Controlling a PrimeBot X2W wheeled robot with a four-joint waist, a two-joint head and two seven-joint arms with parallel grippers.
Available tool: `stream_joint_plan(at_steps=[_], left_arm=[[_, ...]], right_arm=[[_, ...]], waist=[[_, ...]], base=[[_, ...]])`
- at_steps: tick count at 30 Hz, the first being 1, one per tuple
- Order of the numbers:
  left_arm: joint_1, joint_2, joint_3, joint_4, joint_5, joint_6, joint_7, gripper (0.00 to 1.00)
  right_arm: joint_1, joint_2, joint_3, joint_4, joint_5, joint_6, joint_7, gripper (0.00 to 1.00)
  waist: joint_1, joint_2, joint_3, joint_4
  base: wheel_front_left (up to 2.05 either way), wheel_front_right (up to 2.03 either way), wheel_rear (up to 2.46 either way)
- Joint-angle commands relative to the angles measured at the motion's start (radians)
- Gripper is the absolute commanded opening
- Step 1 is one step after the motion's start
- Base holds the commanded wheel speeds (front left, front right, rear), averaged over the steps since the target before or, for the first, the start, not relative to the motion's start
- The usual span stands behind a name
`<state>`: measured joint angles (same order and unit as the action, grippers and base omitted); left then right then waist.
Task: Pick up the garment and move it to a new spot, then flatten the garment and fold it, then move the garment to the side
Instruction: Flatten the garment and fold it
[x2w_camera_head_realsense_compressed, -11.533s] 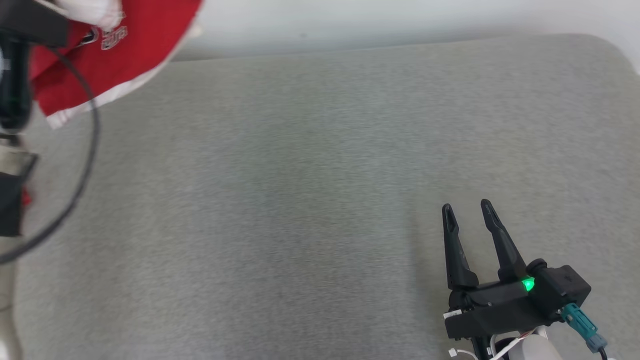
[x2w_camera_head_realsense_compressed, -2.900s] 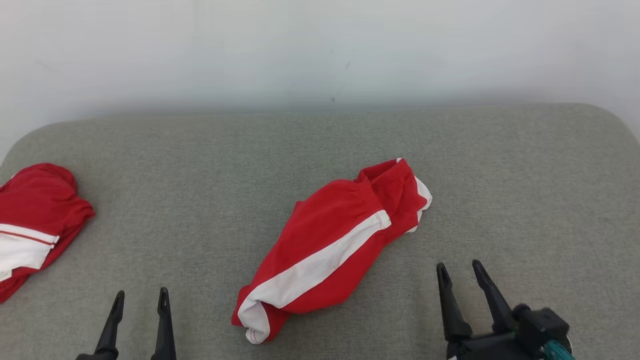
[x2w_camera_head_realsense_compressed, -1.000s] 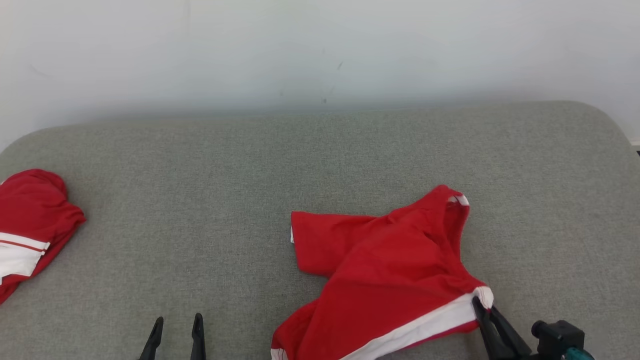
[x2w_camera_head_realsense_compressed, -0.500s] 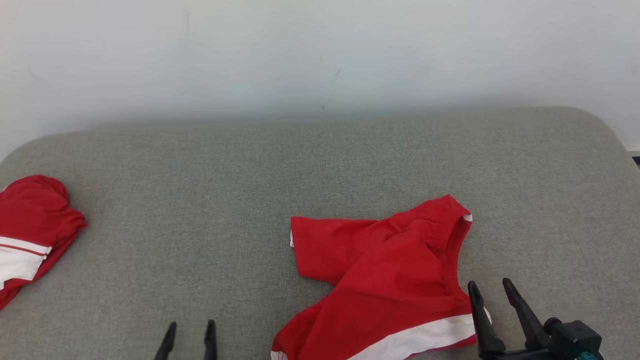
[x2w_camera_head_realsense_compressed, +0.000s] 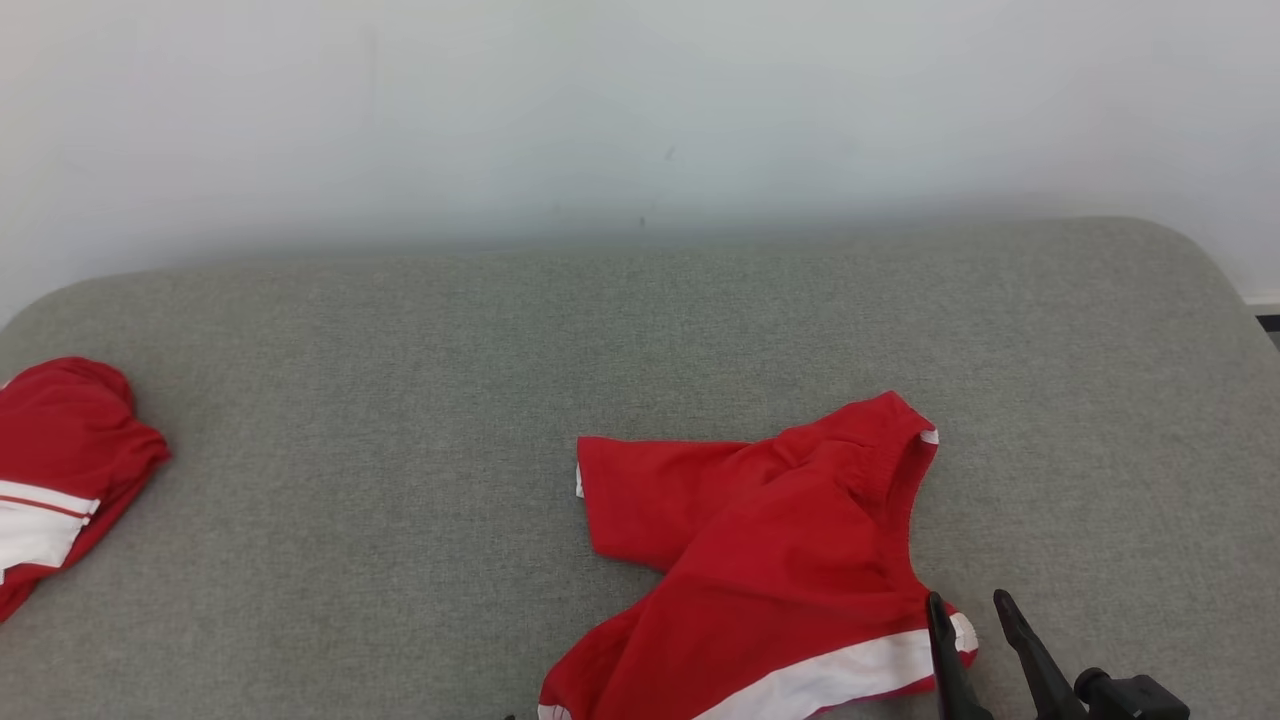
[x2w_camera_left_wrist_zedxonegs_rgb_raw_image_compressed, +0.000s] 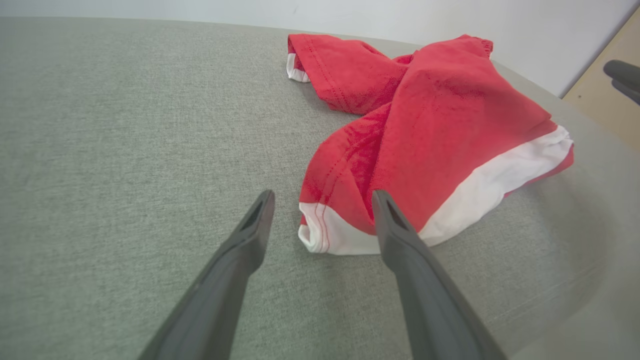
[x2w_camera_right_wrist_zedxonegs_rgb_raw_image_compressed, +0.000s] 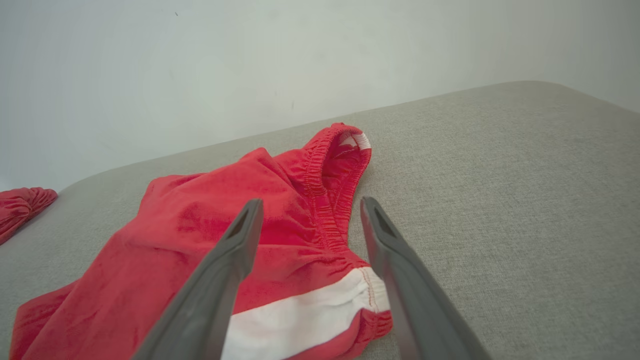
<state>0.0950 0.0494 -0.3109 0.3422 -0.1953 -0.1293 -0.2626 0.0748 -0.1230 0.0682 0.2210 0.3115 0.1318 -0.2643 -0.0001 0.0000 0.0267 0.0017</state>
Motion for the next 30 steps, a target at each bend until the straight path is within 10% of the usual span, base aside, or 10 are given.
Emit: stream_joint_plan(at_steps=[1, 30], left_arm=[[-0.016, 0.002, -0.013, 0.014, -0.017, 0.0, -0.003, 1.0], [-0.033, 0.052, -0.025, 0.096, -0.05, 0.0, -0.003, 1.0]], right_arm=[[0.008, 0.007, 0.0, -0.001, -0.007, -0.002, 0.0, 1.0], [0.005, 0.033, -0.01, -0.016, -0.007, -0.002, 0.0, 1.0]], waist=[[0.0001, 0.0, 0.003, -0.008], [0.0001, 0.0, 0.029, -0.051]], base=[[0.0, 0.0, 0.0], [0.0, 0.0, 0.0]])
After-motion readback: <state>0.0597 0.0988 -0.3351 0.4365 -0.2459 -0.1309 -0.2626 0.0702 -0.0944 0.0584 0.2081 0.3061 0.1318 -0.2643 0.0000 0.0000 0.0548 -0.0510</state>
